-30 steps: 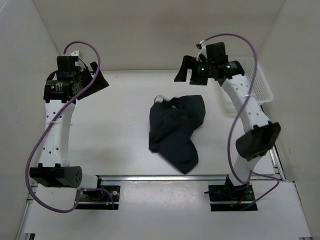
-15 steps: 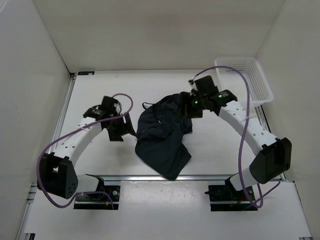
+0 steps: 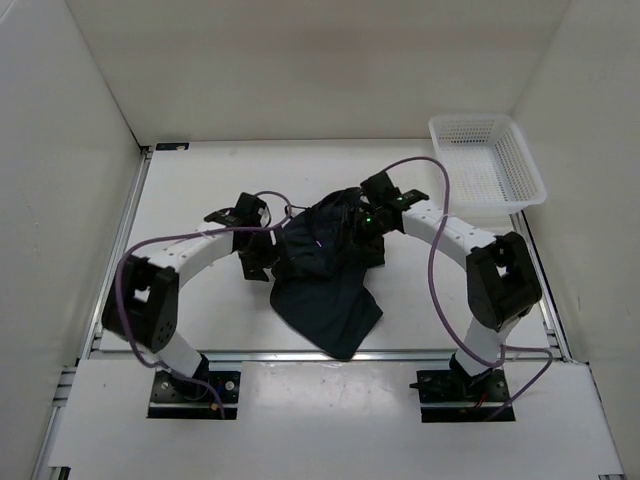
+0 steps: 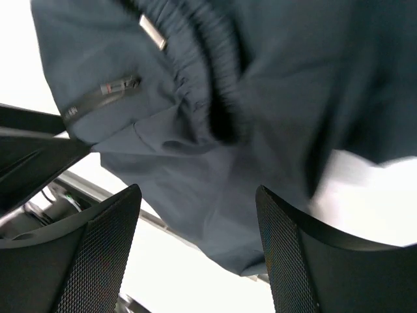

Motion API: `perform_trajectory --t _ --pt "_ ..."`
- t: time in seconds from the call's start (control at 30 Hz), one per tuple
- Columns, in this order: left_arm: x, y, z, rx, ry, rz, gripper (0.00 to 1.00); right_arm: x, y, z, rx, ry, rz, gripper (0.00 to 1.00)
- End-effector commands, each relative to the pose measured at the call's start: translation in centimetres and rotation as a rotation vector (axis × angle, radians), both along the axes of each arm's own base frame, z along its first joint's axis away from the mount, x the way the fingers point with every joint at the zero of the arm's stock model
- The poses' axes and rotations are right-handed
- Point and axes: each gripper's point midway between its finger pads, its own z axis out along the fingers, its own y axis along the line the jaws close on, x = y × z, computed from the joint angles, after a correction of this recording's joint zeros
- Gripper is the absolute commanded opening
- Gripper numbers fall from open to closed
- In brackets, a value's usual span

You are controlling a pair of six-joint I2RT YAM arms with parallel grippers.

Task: Fold and stack the shorts
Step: Flatten the shorts out

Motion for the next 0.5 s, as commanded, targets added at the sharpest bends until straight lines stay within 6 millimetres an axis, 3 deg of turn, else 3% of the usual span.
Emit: perform_trajectory --t 0.0,0.07,0.1,0.13,0.17,0.27,0.3,0.37,0.4,0.43,0.47 --pt "3.6 -2.1 1.4 -0.031 -0.101 -0.076 0.81 3.2 -2.5 4.3 0.059 -0.107 -0.099 0.76" --pt "4.5 -2.6 0.7 -0.028 -0.089 -0.100 0.53 4.0 -5.5 5.9 0.027 -0.154 -0.140 0.76" --pt "5.7 -2.9 1.7 -0.044 -0.122 -0.115 0.35 4.0 -6.6 6.3 0.011 -0.164 -0.155 0.76" --pt "6.2 -3.2 2.5 -0.073 -0.134 -0.117 0.19 4.4 -7.5 8.1 0.014 -0.211 -0.169 0.76" --pt "6.7 -3.2 3.3 -0.090 -0.146 -0.119 0.10 4.2 -9.2 8.4 -0.007 -0.210 -0.181 0.76" --pt "9.0 -3.9 9.0 -0.144 -0.274 -0.136 0.10 5.0 -12.7 11.5 -0.046 -0.305 -0.236 0.76" --pt "10.0 -5.6 13.1 -0.158 -0.373 -0.186 0.10 4.8 -13.7 11.9 -0.064 -0.309 -0.251 0.76" --pt "9.4 -6.9 15.9 -0.116 -0.388 -0.244 0.10 5.2 -16.4 13.6 -0.090 -0.363 -0.306 0.77" --pt "8.3 -9.0 17.5 -0.118 -0.409 -0.306 0.10 5.3 -17.4 14.3 -0.095 -0.378 -0.326 0.80" --pt "8.6 -10.6 22.0 -0.143 -0.509 -0.347 0.10 5.9 -19.0 15.1 -0.102 -0.402 -0.368 0.82" --pt "7.8 -11.7 21.6 -0.133 -0.465 -0.380 0.10 5.6 -19.9 15.4 -0.113 -0.412 -0.375 0.82"
